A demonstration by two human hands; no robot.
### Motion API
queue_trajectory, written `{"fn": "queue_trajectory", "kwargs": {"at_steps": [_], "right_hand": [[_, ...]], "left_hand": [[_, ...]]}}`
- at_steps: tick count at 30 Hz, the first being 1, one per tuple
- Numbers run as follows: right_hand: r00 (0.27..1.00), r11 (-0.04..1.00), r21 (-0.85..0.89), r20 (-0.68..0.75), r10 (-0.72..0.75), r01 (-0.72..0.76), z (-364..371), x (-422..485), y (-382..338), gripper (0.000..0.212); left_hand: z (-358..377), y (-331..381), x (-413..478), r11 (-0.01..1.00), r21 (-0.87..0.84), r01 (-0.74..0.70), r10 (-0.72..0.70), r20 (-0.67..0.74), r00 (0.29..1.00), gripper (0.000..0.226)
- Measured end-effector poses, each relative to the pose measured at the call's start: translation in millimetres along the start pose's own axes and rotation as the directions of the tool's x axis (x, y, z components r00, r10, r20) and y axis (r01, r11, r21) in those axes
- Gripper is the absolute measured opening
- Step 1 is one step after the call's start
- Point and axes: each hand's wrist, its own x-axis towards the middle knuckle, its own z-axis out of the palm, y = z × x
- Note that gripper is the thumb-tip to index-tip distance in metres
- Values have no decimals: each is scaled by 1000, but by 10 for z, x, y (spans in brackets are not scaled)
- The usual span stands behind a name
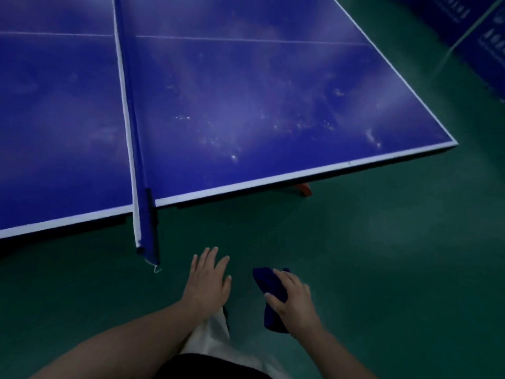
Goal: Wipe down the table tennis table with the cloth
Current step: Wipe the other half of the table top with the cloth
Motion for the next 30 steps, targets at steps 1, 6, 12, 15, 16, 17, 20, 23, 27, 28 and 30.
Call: {"fn": "queue_trajectory", "kwargs": {"at_steps": [1,6,12,15,16,17,20,23,27,28,30], "right_hand": [[999,999,-10,-3,-38,38,-100,117,-46,65],[983,980,-79,1,-183,183,-519,697,-423,64],[895,882,-149,68,-441,446,-763,1472,-1140,65],[812,792,-180,153,-564,584,-856,1872,-1515,65],[772,747,-195,180,-610,636,-877,2028,-1636,65],[732,701,-210,205,-649,681,-894,2181,-1755,64],[595,533,-268,302,-745,803,-910,2603,-2086,63],[422,338,-255,481,-769,906,-868,3011,-2449,61],[97,-16,-182,594,-798,983,-645,3456,-2982,55],[74,-60,-196,611,-788,979,-573,3569,-3145,56],[109,-84,-266,635,-765,960,-354,3818,-3474,59]], "left_hand": [[-45,5,96,999,-10,35,-35,-38,999,59],[-321,7,437,983,-69,171,-180,-159,971,64],[-637,-55,864,900,-224,375,-426,-256,868,68],[-733,-105,1063,836,-286,468,-541,-283,792,68],[-754,-117,1139,809,-304,503,-582,-294,758,68],[-770,-130,1208,782,-333,527,-619,-307,723,68],[-800,-149,1384,703,-417,577,-710,-354,609,75],[-806,-121,1564,566,-479,671,-824,-324,464,76],[-742,-111,1777,424,-531,733,-902,-317,292,69],[-735,-112,1801,407,-545,733,-908,-326,263,69],[-718,-126,1847,368,-568,736,-921,-333,204,70]]}}
